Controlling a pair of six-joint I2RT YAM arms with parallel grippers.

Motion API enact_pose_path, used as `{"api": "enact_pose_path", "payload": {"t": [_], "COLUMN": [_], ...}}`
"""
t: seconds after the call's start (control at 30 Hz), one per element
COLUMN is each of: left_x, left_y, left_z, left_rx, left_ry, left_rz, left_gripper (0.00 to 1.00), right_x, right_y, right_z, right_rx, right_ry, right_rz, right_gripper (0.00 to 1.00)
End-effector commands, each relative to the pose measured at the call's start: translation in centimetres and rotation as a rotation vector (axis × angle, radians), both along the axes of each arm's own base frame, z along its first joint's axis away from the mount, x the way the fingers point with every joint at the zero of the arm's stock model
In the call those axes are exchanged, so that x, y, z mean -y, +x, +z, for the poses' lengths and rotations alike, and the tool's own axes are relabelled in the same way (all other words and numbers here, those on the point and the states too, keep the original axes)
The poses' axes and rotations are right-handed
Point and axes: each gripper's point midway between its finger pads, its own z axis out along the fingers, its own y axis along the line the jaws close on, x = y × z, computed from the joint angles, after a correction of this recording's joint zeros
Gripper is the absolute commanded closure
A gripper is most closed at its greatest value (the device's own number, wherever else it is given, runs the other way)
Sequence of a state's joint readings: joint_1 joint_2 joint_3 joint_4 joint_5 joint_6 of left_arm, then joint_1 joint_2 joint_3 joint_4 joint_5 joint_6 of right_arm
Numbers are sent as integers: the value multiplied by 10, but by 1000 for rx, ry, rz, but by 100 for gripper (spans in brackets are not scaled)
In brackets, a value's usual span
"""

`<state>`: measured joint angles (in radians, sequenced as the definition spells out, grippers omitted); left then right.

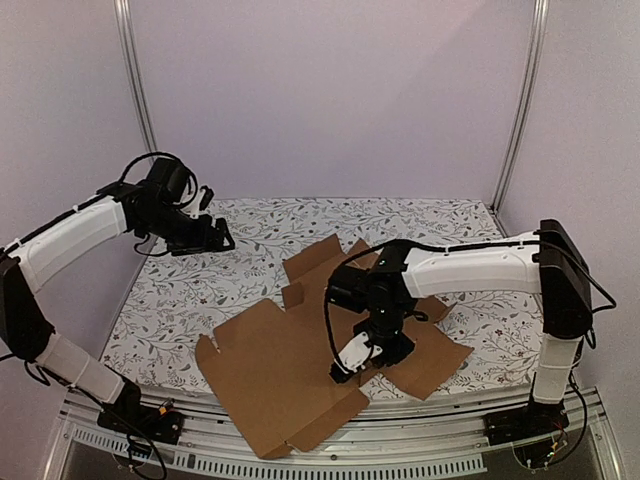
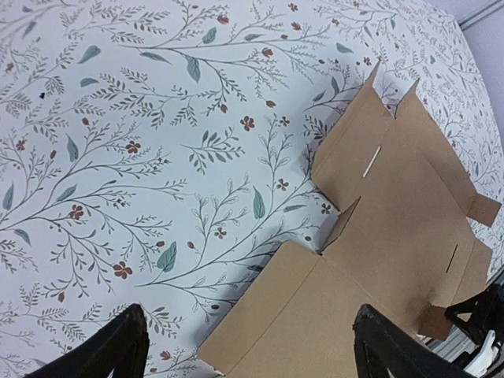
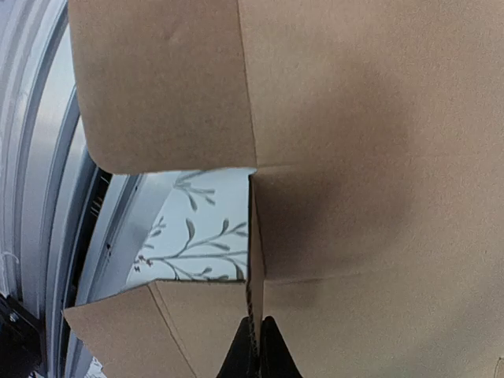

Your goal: Fold the paper box

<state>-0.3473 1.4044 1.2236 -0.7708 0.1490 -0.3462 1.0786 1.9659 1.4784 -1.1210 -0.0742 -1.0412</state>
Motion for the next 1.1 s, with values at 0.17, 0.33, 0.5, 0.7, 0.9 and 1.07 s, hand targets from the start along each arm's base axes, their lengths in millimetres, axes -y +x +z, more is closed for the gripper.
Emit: {"api": "enact_pose_path", "payload": {"t": [0.17, 0.33, 0.5, 0.7, 0.9, 1.07], "left_x": [73, 99, 126, 157, 179, 181], "left_y": [10, 60, 110, 128, 109, 99], "left_z": [-47, -54, -95, -131, -141, -144], "left_rx": [-92, -55, -100, -146, -184, -207], "left_ry": [91, 114, 158, 117, 31, 24], "left_rz": [-211, -243, -280, -391, -504, -515], "left_gripper": [10, 8, 8, 38, 57, 90], "right_x": [56, 82, 104, 134, 154, 152], "right_y": [71, 61, 61, 71, 85, 106], "right_z": [61, 89, 115, 130, 117, 107], "right_rx": [294, 198, 35, -62, -53, -65], "right_ry": [46, 182, 381, 536, 566, 548], "right_rz": [-2, -190, -499, -805, -949, -1035], "right_gripper": [62, 49, 47, 46, 46, 47]}}
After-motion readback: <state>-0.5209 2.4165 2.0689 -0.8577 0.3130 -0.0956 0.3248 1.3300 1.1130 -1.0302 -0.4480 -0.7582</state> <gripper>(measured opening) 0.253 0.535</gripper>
